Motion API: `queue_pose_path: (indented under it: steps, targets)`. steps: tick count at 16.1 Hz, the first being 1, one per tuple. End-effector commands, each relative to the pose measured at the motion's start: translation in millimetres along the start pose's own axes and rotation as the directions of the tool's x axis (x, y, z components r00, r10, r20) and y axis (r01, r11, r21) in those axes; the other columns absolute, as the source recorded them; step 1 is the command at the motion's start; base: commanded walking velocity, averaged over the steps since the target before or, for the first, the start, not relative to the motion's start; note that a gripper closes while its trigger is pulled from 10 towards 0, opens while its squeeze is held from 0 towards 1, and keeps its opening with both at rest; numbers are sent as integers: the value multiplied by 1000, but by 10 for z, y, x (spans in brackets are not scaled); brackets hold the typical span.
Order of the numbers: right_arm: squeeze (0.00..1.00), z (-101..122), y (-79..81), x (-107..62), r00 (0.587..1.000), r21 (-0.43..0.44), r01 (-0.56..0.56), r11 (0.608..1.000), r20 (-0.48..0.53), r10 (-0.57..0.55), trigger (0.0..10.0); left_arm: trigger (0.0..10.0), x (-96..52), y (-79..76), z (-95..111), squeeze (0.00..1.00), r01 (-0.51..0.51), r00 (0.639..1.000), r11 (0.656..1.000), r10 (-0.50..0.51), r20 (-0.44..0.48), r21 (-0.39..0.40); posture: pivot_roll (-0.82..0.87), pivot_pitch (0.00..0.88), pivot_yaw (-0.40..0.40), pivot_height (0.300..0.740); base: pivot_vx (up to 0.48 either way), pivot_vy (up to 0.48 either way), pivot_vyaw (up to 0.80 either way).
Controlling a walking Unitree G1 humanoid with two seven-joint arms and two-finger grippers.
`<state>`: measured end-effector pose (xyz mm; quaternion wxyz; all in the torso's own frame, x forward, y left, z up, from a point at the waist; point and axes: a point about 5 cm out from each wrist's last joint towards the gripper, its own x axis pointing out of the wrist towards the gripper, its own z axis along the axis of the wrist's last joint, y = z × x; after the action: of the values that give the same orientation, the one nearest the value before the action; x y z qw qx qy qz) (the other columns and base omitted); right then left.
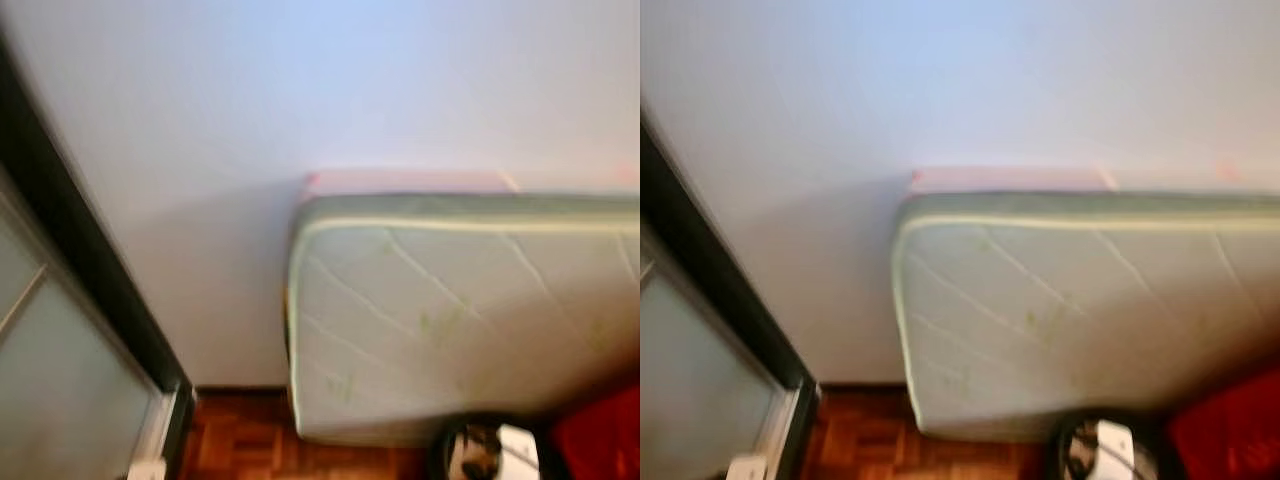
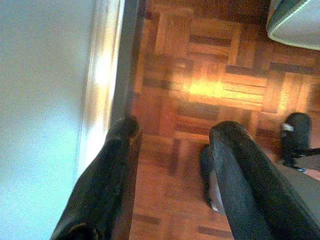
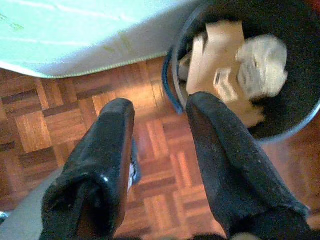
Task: Clean up the room
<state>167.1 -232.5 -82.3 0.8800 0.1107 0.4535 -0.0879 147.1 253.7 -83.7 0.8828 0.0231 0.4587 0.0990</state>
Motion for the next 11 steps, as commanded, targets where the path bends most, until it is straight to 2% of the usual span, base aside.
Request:
queue_pose_path:
  steps: [1,3,7,11]
  targets:
    - [0,-56,-6,-8,1000,-13,-3,1000,-27,3,10000,10000,-4,-34,-38,0,17,1000,1000,-16,-16,15,44,43,-14,740,0,0,-738]
    - [0,-62,-2,-8,1000,7,0,1000,-26,0,10000,10000,-9,-18,-46,0,7,1000,1000,-7,-14,1,45,36,-12,740,0,-364,-741]
    - [0,-66,4,-7,1000,4,2,1000,-28,-2,10000,10000,-6,-156,-78,0,29,999,999,-29,-17,-15,40,23,-4,740,0,0,-742]
    - [0,-74,7,-7,1000,0,-1,1000,-31,1,10000,10000,20,-287,7,0,44,999,999,-44,8,-19,37,19,-6,740,0,0,-739]
